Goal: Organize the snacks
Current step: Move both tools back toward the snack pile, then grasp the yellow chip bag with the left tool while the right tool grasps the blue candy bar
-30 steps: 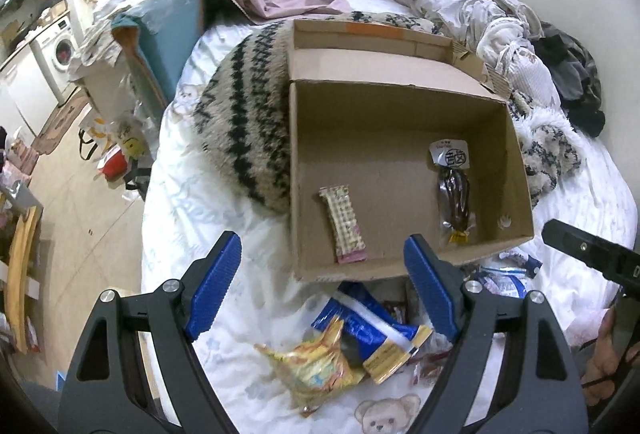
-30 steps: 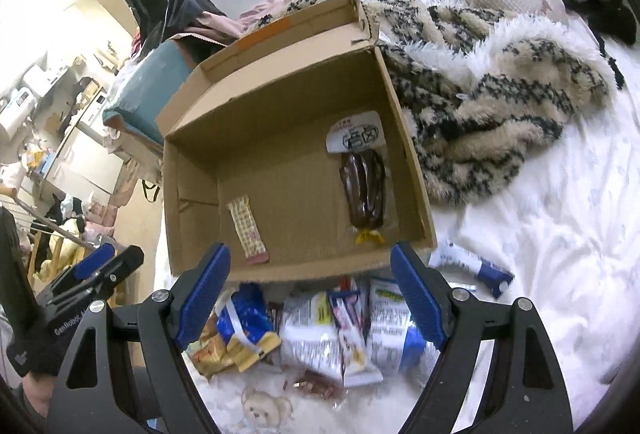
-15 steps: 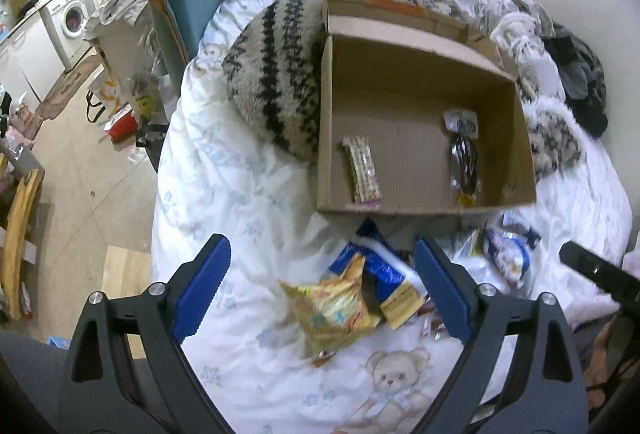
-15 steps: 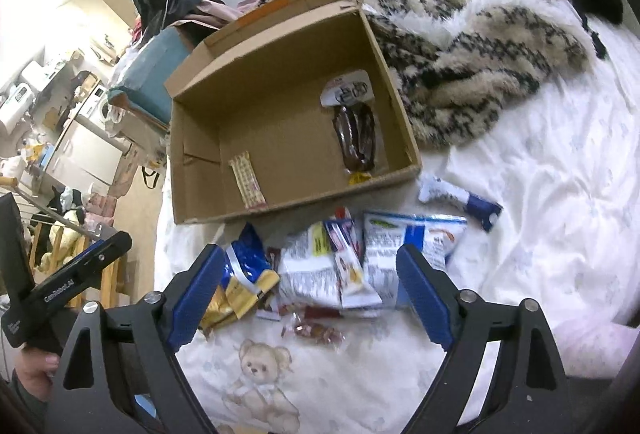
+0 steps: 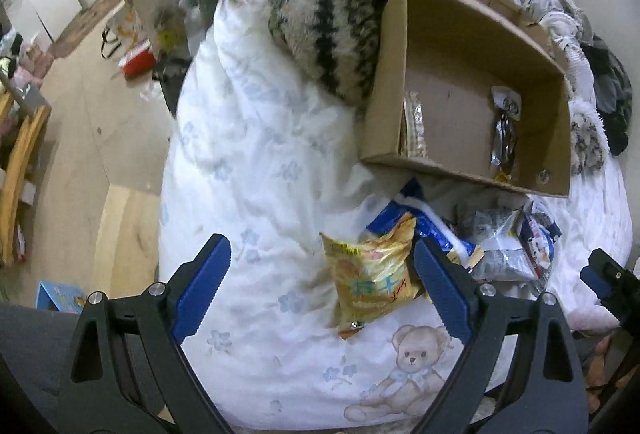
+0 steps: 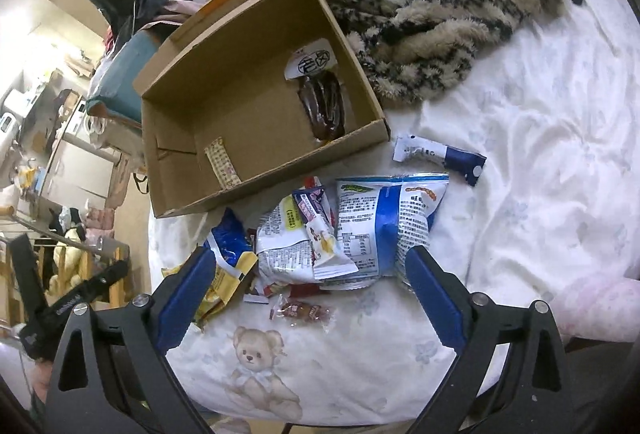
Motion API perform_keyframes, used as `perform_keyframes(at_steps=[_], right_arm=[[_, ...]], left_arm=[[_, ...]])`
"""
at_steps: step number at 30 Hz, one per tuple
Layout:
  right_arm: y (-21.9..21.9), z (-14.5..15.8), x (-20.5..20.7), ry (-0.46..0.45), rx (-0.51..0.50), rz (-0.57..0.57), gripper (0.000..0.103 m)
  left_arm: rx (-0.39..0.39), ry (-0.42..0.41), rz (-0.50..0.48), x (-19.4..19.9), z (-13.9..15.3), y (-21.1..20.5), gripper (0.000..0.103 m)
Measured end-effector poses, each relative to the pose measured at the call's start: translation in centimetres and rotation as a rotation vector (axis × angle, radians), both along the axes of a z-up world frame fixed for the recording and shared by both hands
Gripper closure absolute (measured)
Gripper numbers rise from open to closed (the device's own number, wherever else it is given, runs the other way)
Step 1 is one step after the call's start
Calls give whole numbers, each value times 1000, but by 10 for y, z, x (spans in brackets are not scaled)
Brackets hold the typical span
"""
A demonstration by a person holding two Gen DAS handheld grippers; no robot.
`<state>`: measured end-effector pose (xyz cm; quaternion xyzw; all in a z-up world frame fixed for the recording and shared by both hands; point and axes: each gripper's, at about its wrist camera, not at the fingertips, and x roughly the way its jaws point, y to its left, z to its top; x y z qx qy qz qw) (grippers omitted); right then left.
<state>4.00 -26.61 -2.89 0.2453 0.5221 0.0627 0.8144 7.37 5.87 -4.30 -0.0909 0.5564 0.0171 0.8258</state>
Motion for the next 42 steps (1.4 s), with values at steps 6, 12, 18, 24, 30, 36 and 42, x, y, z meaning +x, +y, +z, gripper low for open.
perform_keyframes(at_steps=[6,12,18,24,30,36,42], right_arm=[[5,-4,3,19,-2,11,5],[10,-6,8,20,-13,27,5],[-2,-8,9,27,1,-11,5],[-20,-8,8,29,76,-73,5],[-34,-12,10,46,141,-128,13],[-9,-19,26,92,48,-17,38],[34,-34,49,129,-204,148,43]], left_arm=[[-72,138,0,8,-43,-15,12],[-145,236,18,17,-86,-32,14],[-163,296,45,15,-100,-29,55],[-83,241,8,-4,-61,-21,64],[-133,174,-69,-9,-24,-22,64],[-133,161,-88,-3,-19,-34,64],[-107,161,-93,8,-29,-36,64]])
